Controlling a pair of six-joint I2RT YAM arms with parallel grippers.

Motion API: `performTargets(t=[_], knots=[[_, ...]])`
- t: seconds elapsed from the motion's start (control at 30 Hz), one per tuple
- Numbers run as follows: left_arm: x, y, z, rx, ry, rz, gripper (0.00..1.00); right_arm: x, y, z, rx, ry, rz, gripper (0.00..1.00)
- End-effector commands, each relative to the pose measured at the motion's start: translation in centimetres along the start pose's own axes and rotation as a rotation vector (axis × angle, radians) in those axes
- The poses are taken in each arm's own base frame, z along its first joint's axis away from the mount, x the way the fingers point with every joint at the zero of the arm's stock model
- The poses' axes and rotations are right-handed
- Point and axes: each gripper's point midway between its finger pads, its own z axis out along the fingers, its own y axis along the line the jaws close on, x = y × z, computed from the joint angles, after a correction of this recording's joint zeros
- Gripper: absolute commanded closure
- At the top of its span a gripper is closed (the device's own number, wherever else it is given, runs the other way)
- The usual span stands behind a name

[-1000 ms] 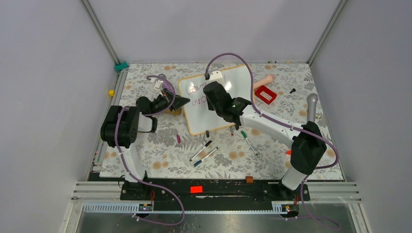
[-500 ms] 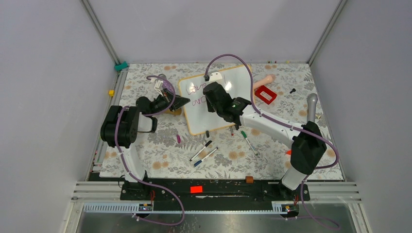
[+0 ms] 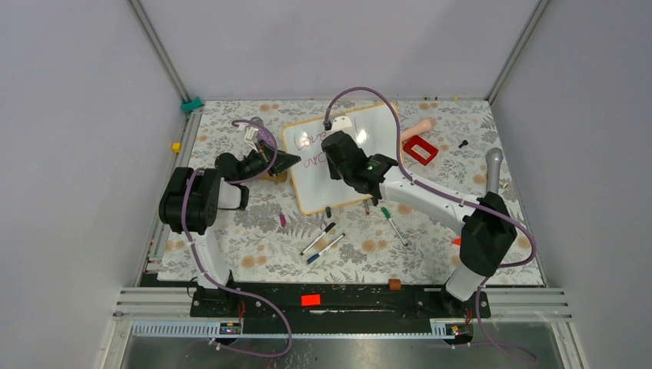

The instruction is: Write a sentence on the whiteboard

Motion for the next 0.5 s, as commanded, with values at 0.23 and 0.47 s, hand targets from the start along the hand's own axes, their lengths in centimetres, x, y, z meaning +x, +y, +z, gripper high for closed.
performTargets(t=[0.23, 0.47], knots=[[1.7, 0.4, -0.8, 0.024, 0.044, 0.164, 1.00, -0.8, -0.5, -0.5, 0.009, -0.015, 0.021, 1.00], [1.7, 0.4, -0.8, 0.023, 0.045, 0.164, 1.00, -1.4, -0.9, -0.3, 0.041, -0.027, 0.021, 1.00]])
